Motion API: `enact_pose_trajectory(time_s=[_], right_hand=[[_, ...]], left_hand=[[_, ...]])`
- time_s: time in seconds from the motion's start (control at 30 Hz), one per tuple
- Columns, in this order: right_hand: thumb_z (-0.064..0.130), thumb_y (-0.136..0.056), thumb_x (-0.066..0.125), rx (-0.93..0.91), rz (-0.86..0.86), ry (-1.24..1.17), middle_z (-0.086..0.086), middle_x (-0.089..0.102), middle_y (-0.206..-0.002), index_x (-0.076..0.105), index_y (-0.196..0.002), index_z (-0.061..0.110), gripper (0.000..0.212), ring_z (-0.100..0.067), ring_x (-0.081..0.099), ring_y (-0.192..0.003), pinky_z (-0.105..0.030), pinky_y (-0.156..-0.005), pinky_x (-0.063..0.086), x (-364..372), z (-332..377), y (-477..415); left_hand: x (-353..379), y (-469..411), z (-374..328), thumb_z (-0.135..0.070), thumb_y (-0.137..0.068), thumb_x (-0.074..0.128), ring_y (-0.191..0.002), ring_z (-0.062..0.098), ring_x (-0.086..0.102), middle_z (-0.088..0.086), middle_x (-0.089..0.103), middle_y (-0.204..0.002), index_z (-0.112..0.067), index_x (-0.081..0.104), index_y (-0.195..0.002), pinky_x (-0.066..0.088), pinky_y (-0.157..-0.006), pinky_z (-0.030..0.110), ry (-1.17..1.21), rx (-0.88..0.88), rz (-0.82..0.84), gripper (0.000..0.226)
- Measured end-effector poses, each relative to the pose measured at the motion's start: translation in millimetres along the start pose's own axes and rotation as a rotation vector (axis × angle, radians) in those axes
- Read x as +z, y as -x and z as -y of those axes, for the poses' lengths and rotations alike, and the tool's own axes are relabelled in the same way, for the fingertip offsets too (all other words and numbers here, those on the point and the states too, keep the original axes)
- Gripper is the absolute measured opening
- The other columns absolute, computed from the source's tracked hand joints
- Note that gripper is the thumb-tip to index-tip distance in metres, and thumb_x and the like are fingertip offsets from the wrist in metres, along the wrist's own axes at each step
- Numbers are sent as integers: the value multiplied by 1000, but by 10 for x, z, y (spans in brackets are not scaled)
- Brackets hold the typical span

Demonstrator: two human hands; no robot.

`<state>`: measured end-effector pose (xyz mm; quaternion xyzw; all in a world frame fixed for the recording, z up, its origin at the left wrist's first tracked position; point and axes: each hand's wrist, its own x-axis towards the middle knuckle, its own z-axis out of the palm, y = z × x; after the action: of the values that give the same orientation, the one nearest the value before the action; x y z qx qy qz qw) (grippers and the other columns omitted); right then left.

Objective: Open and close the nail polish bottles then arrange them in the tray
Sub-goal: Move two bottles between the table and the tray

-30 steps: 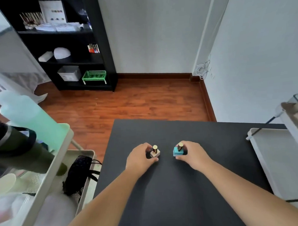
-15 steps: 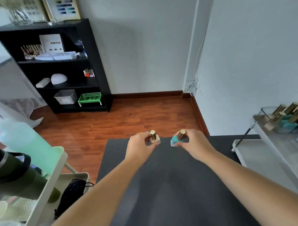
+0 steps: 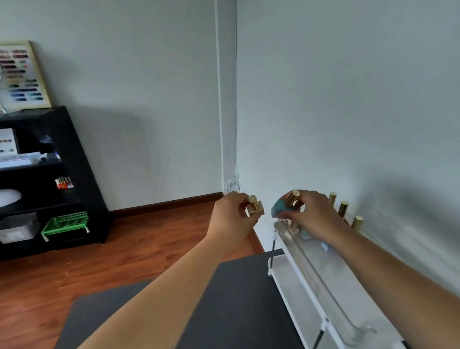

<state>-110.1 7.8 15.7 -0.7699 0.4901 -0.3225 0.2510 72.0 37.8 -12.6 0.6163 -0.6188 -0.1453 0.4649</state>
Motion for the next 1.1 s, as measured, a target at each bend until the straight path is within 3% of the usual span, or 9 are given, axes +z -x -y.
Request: enact_pose_trajectory(time_s=[0.07,0.23,0.33,0.47,0.67,0.77,0.9,1.1], right_hand=[[23,-69,78,40,-8,52,16,66,-71,66,-73,30,15,0,61,-69,-9,-57,42,-163,-222,53],[29,-71,76,103,-21,168,18,56,-66,59,-78,29,19,-3,54,-64,-21,-53,35,-281,-683,162],[30,-70,75,87,13,202,18,55,-66,59,-79,32,18,-5,55,-66,-21,-52,34,-249,-863,217],[33,-71,75,102,40,246,14,59,-80,63,-88,28,22,-10,57,-75,-25,-59,43,-205,-1014,259],[36,-77,68,143,105,312,11,64,-83,62,-91,29,17,-9,57,-74,-24,-62,45,-137,-1111,308],[35,-79,67,179,145,309,8,66,-87,62,-91,27,15,-9,59,-76,-25,-67,47,-117,-1136,314],[35,-79,68,176,180,307,7,69,-94,63,-97,24,22,-9,61,-82,-26,-75,50,-103,-1167,299],[27,-78,72,163,196,200,4,69,-102,63,-104,20,29,-10,63,-90,-25,-84,50,-86,-1165,296]], left_hand=[[273,-18,-133,-27,-74,73,-66,7,53,-10,59,-72,-18,64,-75,47,-60,26,24,0,93,13],[731,-62,-319,-26,-71,71,-73,17,59,-3,65,-75,-14,64,-75,50,-69,33,-113,66,219,14],[870,-51,-322,-31,-69,71,-75,16,60,-5,67,-76,-19,66,-77,51,-63,33,-225,33,275,16],[980,-9,-302,-40,-70,70,-72,6,57,-14,67,-76,-28,67,-78,38,-51,22,-328,-12,329,15],[1112,-28,-344,-35,-71,66,-85,12,60,-12,68,-91,-34,67,-96,48,-62,26,-486,-40,454,25],[1168,-76,-389,-37,-70,72,-82,16,62,-6,67,-91,-27,65,-92,51,-63,30,-568,-98,554,25],[1230,-145,-466,-40,-67,80,-82,20,63,-1,66,-90,-18,62,-90,44,-59,28,-694,-138,669,36],[1290,-154,-440,-34,-67,81,-84,22,63,1,66,-95,-18,62,-94,46,-61,29,-735,-156,654,37]])
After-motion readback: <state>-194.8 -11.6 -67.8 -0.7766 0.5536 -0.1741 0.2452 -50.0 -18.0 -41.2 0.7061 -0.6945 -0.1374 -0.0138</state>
